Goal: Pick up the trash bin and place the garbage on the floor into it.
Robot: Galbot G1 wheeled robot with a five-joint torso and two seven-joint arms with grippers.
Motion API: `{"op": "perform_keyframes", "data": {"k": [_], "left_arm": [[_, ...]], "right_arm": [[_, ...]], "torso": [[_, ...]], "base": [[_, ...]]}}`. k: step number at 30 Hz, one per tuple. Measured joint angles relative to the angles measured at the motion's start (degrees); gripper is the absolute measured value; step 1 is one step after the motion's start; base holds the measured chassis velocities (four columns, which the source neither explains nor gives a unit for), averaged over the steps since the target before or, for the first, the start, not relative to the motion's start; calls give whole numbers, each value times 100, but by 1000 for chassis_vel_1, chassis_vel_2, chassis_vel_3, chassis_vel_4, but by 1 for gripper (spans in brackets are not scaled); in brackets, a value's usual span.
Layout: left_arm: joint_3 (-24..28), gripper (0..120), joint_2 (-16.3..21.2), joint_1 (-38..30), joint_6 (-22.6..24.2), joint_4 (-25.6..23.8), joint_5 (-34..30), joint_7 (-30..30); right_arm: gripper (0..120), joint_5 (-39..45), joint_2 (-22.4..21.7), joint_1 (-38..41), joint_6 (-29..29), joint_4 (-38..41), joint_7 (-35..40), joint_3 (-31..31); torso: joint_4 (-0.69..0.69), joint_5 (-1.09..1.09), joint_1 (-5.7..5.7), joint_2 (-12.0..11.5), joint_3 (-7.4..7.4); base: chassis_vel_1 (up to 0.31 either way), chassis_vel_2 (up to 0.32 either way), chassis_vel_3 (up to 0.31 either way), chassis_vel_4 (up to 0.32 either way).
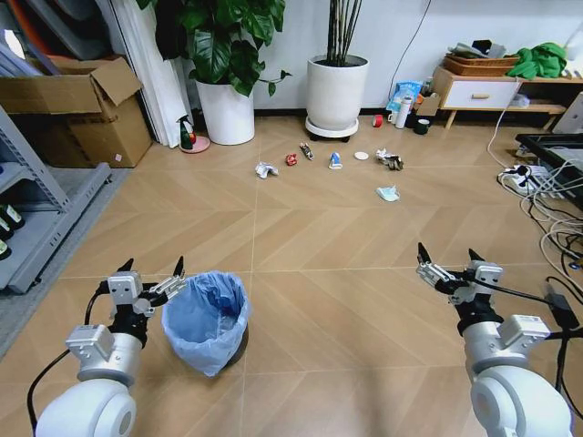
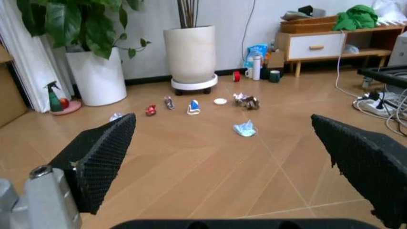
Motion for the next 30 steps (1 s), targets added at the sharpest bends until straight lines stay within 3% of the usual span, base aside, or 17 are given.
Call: {"op": "perform_keyframes", "data": {"k": [30], "left_arm": [[-67,100,127,14,297,14,-371,15]], "right_arm": [[100,-4,-47,-4,10,-6,-4,-16]], "torso": [[0,0,0,0,0]], "base": [[0,0,0,0]]}}
